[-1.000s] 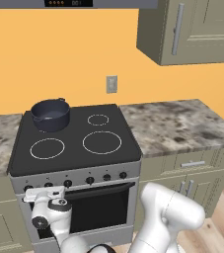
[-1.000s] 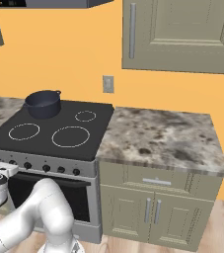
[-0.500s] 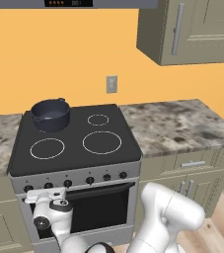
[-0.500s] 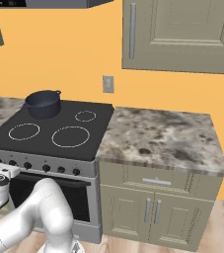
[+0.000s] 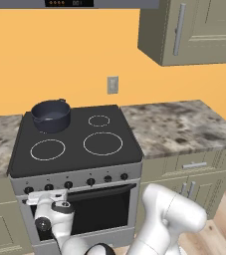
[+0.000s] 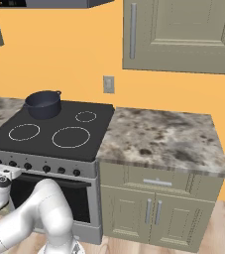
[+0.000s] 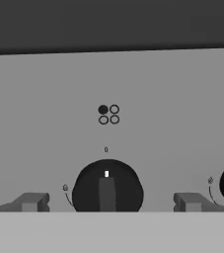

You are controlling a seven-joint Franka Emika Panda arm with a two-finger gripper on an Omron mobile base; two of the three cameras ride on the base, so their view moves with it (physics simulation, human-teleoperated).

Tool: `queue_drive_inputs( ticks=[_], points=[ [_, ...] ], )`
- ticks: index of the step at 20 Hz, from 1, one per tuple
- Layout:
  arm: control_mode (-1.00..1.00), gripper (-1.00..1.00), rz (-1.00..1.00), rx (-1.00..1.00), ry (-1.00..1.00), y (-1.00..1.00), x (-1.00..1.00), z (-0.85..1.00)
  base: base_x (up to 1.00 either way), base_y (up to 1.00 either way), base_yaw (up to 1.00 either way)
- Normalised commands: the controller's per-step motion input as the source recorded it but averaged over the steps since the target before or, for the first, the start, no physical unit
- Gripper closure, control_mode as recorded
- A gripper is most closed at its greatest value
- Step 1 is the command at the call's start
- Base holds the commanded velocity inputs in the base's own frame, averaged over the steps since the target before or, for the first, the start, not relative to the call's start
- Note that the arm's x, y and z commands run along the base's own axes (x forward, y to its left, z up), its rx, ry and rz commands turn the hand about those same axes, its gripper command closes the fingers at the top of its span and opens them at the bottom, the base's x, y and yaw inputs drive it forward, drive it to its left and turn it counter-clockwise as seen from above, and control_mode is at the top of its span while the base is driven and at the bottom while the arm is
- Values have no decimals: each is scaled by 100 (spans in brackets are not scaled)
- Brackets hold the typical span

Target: Retrieve the frozen meat and place it in the pot on a burner. Then turn the burner on.

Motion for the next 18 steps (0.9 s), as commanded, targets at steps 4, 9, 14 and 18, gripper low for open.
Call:
queue_drive_inputs(
  ticks=[4, 9, 14, 18],
  points=[
    [-100, -100, 0, 0, 0, 6, 1, -20, 0, 0, 0],
    [-100, -100, 0, 0, -3, 9, 5, -5, 0, 0, 0],
    [-100, -100, 0, 0, -3, 1, 3, 0, 0, 0, 0],
    [-100, -100, 0, 0, -2, 6, 0, -13, 0, 0, 0]
  ],
)
